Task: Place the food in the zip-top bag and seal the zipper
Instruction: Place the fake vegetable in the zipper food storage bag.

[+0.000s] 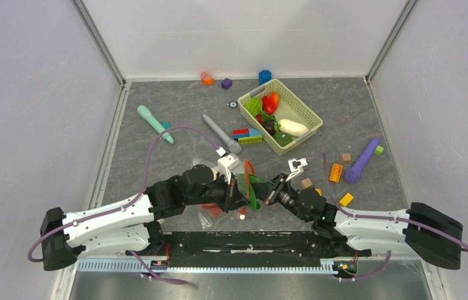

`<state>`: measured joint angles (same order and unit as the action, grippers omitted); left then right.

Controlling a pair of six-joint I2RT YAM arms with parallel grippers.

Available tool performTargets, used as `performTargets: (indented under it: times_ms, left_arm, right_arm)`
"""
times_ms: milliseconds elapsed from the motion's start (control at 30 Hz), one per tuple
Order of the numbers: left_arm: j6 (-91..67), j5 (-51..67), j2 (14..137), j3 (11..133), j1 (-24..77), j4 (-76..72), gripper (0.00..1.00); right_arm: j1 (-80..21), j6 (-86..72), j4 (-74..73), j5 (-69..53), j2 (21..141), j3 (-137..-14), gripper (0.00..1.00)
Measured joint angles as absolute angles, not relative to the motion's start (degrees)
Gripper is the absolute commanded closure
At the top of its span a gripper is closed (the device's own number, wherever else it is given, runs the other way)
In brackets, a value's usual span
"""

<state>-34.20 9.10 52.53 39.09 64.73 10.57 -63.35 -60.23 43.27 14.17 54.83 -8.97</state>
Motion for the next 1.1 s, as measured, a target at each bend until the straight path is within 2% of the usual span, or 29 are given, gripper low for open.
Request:
performTargets:
  times_ms: [167,233,300,367,400,533,567,833,967,1100]
  left_arm:
    - [-34.9,7.7,52.7,39.0,64.7,11.1,0.97]
    - [-35.0,7.2,52.0,38.9,64.7,11.8,0.77]
    - [-35.5,6.3,50.4,38.5,64.7,12.6,0.68]
    - [-36.4,5.0,48.0,38.0,64.8,14.0,0.53]
    - [-36.6,4.3,47.0,38.0,64.8,14.6,0.48]
    - [-37.3,-3.1,43.7,38.9,64.8,19.3,0.07]
    - [-37.3,-5.1,43.7,39.8,64.8,21.1,0.01]
    - [-37.3,-22.9,46.0,49.9,64.8,32.3,0.0]
    - [-36.9,-31.4,51.7,56.1,64.8,36.3,0.0]
    - [-35.5,-34.3,60.2,61.1,64.7,37.6,0.0]
  right_arm:
    - [-65.9,-59.7,52.8,19.9,60.4,-9.0,1.0]
    - [-66.1,-59.0,53.5,21.1,60.5,-9.0,1.0]
    - [-66.3,-58.1,53.3,22.5,59.9,-9.0,1.0]
    - [-66.6,-56.7,52.3,23.8,58.7,-9.0,1.0]
    - [-66.7,-55.4,51.3,24.4,58.0,-9.1,1.0]
    - [-66.7,-50.7,47.8,24.1,57.0,-10.0,1.0]
    - [-66.7,-49.7,47.6,23.6,57.2,-10.1,1.0]
    - [-67.7,-43.6,47.3,19.4,60.9,-11.2,1.0]
    - [-68.7,-41.2,47.2,19.1,60.9,-11.2,1.0]
    - [-69.6,-39.1,46.3,19.6,60.8,-11.8,1.0]
